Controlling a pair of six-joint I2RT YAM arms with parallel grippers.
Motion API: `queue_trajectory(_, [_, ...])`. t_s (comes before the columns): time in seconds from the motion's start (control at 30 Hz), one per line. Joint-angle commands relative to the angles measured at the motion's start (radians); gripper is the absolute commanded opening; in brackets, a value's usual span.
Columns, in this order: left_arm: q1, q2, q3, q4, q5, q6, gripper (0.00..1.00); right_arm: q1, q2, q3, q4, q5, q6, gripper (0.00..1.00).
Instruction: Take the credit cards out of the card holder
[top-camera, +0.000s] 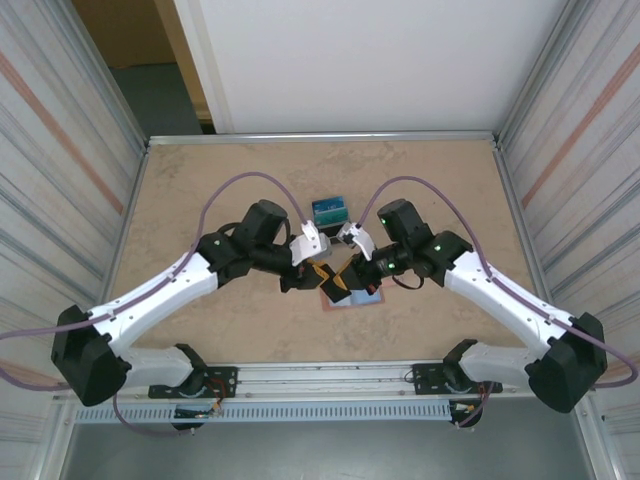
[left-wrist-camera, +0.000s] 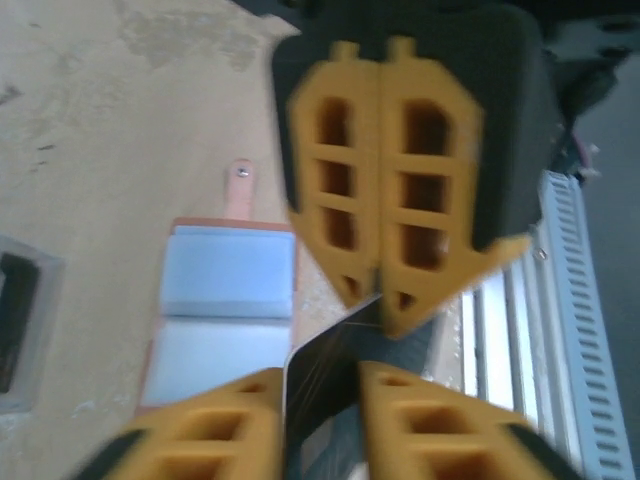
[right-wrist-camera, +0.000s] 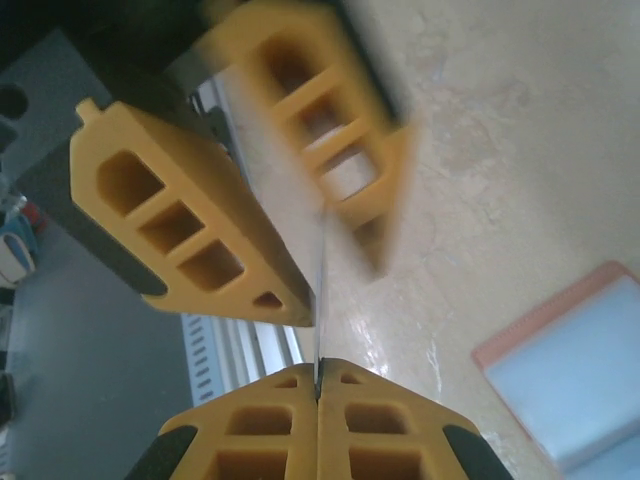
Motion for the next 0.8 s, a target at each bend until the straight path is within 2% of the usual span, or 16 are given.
queue_trajectory(0.0, [0.001,0.018,0.028,-0.015,0.065,0.027,0.00,0.016,0.012,0.045,-0.025,-0.038,-0.037,0.00])
queue_trajectory(0.1, [0.001,0.016,0.025,-0.009,0.065,0.022,0.00,0.016,0.007,0.047,-0.020,-0.015,-0.032,0.00])
queue_trajectory(0.17, [0.006,0.009,0.019,0.000,0.069,0.010,0.00,0.010,-0.002,0.042,-0.005,0.007,-0.014,0.07])
queue_trajectory(0.2, [0.010,0.003,0.012,0.006,0.072,0.003,0.00,0.006,-0.006,0.039,0.004,0.017,-0.003,0.12])
queue_trajectory(0.27, [0.013,-0.016,-0.007,0.033,0.078,-0.020,0.00,-0.010,-0.024,0.028,0.029,0.038,0.031,0.33])
queue_trajectory(0.33, [0.017,-0.039,-0.032,0.064,0.079,-0.046,0.00,-0.034,-0.046,0.010,0.061,0.039,0.066,0.45])
queue_trajectory(0.37, [0.020,-0.054,-0.046,0.083,0.078,-0.062,0.00,-0.050,-0.062,0.000,0.082,0.038,0.092,0.55])
queue_trajectory(0.47, [0.026,-0.107,-0.093,0.138,0.044,-0.120,0.00,-0.106,-0.120,-0.042,0.150,0.029,0.165,0.57])
queue_trajectory(0.63, [0.031,-0.234,-0.213,0.309,-0.119,-0.288,0.00,-0.190,-0.267,-0.171,0.341,0.063,0.349,0.64])
queue_trajectory(0.77, [0.033,-0.344,-0.322,0.494,-0.208,-0.458,0.00,-0.198,-0.328,-0.266,0.500,0.060,0.488,0.65])
